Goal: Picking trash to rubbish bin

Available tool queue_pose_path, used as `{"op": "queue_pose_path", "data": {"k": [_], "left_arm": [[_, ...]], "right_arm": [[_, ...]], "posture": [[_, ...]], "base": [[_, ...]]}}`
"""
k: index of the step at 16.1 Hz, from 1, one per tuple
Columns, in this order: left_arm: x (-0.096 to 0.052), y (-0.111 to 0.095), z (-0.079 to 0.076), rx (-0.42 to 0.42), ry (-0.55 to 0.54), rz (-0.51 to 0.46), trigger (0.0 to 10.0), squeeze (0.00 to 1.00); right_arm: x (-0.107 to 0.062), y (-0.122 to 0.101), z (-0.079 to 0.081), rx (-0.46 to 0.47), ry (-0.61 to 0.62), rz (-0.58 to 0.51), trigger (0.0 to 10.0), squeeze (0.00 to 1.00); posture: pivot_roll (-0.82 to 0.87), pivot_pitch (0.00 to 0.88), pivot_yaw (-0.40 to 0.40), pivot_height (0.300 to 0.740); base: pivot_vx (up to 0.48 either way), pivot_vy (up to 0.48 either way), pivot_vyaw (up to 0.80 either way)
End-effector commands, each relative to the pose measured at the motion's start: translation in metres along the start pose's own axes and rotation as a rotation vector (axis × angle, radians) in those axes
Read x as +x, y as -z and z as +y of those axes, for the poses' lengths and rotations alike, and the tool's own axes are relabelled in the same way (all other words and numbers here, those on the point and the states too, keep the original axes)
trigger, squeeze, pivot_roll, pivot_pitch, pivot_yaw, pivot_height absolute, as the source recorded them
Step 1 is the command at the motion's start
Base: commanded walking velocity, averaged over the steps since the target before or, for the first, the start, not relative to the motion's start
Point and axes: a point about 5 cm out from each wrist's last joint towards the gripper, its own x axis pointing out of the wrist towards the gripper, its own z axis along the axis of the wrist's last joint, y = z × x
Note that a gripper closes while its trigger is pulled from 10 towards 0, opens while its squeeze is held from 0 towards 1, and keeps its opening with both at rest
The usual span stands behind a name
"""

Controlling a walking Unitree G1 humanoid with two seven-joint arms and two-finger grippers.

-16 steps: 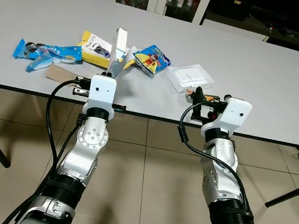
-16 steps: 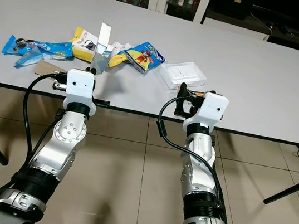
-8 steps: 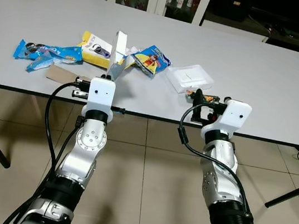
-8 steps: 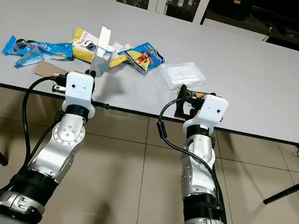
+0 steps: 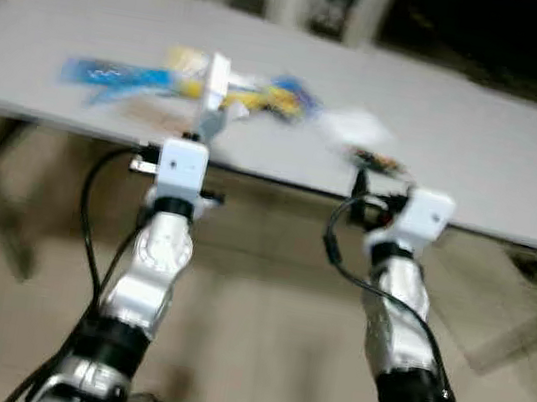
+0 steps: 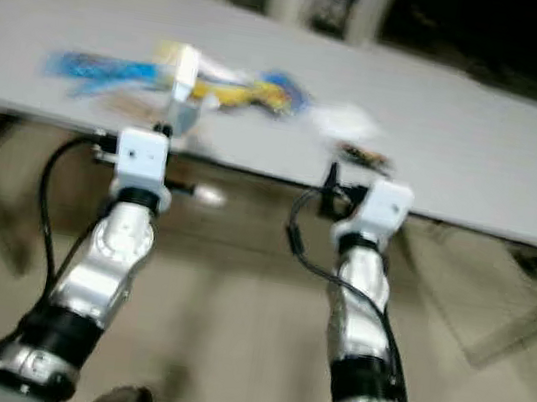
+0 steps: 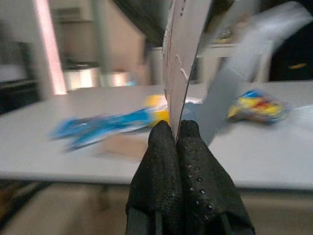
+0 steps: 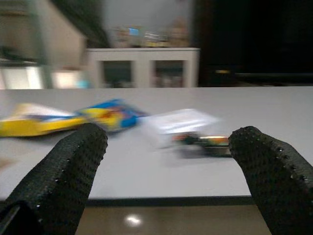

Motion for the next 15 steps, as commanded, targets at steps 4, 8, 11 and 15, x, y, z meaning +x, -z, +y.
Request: {"op": "queue_pose_path", "data": {"k": [4, 8, 11, 15], "left_arm": [[-0.001, 0.001, 0.001, 0.007, -0.013, 0.009, 10.0, 0.0], [0.0, 0.0, 0.002, 0.006, -0.023, 0.011, 10.0, 0.0], [0.0, 0.006, 0.003, 0.008, -0.028, 0.055, 10.0, 0.0], [-0.002, 0.013, 0.004, 0.027, -0.014, 0.114, 10.0, 0.0]], "right_arm": [[0.0, 0.002, -0.003, 0.0, 0.005, 0.025, 10.0, 0.0], [0.001, 0.002, -0.003, 0.0, 0.001, 0.029, 10.0, 0.0], [0.0, 0.003, -0.005, -0.002, 0.005, 0.038, 10.0, 0.0], [0.0, 0.004, -0.005, -0.005, -0.004, 0.055, 10.0, 0.0]], "posture": [[-0.03, 0.025, -0.1, 0.74], [-0.03, 0.042, -0.102, 0.74], [-0.03, 0.054, -0.106, 0.74], [-0.04, 0.068, -0.107, 0.74]], "base": [[-0.317, 0.0, 0.0], [-0.337, 0.0, 0.0], [-0.162, 0.0, 0.0], [0.074, 0.0, 0.0]]}}
